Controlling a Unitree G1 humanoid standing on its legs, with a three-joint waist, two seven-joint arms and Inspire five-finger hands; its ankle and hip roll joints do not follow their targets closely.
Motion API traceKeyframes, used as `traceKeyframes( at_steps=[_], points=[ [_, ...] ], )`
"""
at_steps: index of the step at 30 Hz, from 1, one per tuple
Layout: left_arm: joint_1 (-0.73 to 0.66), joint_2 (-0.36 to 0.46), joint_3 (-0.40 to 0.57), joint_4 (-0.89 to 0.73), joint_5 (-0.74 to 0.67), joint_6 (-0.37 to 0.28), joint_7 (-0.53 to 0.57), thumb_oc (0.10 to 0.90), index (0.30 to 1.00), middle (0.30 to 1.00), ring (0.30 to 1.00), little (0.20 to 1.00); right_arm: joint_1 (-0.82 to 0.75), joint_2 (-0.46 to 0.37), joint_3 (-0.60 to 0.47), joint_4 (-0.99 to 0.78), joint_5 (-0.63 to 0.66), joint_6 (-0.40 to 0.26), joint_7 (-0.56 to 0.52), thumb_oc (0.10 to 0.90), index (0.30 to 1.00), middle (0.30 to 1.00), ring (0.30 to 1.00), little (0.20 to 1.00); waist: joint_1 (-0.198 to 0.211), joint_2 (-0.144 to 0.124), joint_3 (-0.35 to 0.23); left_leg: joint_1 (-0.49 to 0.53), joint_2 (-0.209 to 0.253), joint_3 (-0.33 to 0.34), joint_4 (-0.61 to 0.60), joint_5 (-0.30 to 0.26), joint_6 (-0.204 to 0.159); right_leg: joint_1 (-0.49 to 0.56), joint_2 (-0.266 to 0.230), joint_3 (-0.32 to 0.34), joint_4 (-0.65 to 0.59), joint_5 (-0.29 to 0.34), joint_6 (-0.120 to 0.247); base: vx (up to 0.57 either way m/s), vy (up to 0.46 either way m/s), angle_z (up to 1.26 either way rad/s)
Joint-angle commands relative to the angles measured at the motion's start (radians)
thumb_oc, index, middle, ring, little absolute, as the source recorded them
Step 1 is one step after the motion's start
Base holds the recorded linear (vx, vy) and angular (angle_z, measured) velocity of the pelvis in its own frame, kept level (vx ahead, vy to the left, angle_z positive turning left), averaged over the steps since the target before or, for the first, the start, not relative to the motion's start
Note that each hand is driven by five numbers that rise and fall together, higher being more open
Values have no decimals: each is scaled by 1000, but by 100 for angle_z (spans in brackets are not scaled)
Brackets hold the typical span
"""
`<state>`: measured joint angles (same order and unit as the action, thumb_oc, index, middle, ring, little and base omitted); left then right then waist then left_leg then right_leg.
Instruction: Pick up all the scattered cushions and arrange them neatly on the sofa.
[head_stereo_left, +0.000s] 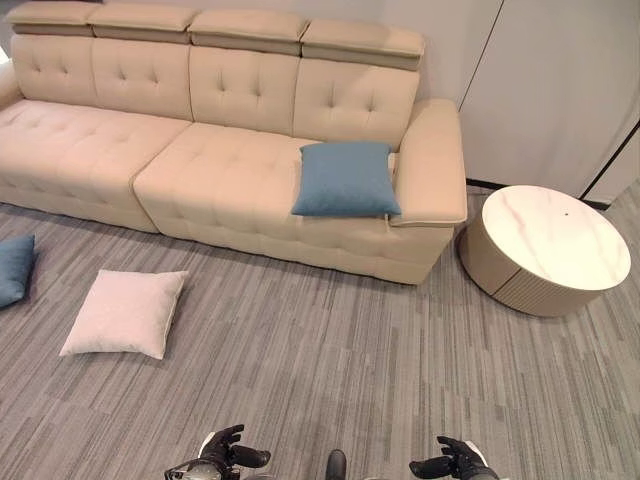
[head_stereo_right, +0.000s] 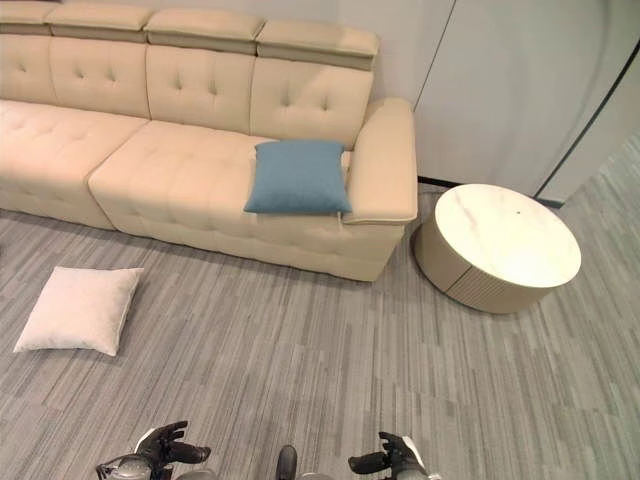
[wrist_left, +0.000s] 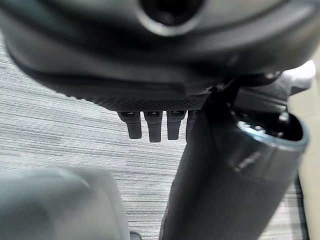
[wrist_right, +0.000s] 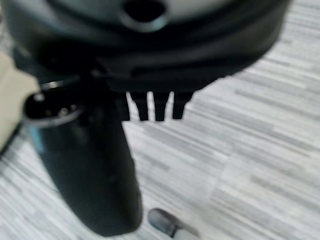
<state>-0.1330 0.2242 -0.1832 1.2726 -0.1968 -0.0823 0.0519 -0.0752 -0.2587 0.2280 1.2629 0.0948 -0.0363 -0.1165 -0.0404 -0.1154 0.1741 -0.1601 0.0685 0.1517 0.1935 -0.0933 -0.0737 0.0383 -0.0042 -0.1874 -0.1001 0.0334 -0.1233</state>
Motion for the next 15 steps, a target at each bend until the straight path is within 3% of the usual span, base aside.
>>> traceKeyframes(
  at_steps=[1,3,9,10,11,12,15],
  points=[
    [35,38,-27,-32,12,-26,9,800,900,900,900,900,24,-51,4,9,21,-17,-38,800,900,900,900,900,7,29,-12,-40,-1,-26,-105,155,22,60,9,89,64,-108,151,265,111,-9],
    [41,35,-18,-19,14,-22,6,800,900,900,900,900,27,-43,1,13,14,-15,-33,800,900,900,900,900,11,36,-18,-1,-10,-36,-162,152,26,87,5,101,72,-127,160,355,192,-14],
    [61,34,4,-3,17,-19,6,800,900,900,900,900,17,-29,8,9,-12,-15,-29,800,900,900,900,900,33,36,-46,10,-53,-23,-111,97,64,86,-48,119,147,-129,200,235,179,-36],
    [64,36,5,-1,21,-19,6,800,900,900,900,900,13,-25,10,5,-19,-12,-24,800,900,900,900,900,39,39,-46,37,-76,-8,-112,71,90,51,-76,119,263,-85,226,215,207,-35],
    [64,36,5,-1,21,-18,6,800,900,900,900,900,13,-25,10,5,-19,-12,-24,800,900,900,900,900,40,40,-49,34,-75,-8,-113,73,90,48,-75,119,262,-83,226,259,287,-14],
    [63,43,10,-2,19,-16,9,800,900,900,900,900,-2,-26,14,-3,-24,-10,-25,800,900,900,900,900,30,50,-35,80,-88,1,-136,57,115,-29,-95,120,421,0,250,113,142,-9],
    [61,46,10,-4,18,-16,11,800,900,900,900,900,-5,-24,15,-11,-22,-13,-28,800,900,900,900,900,26,59,-32,93,-86,6,-145,54,119,-60,-99,111,474,24,255,81,98,2]
  ],
)
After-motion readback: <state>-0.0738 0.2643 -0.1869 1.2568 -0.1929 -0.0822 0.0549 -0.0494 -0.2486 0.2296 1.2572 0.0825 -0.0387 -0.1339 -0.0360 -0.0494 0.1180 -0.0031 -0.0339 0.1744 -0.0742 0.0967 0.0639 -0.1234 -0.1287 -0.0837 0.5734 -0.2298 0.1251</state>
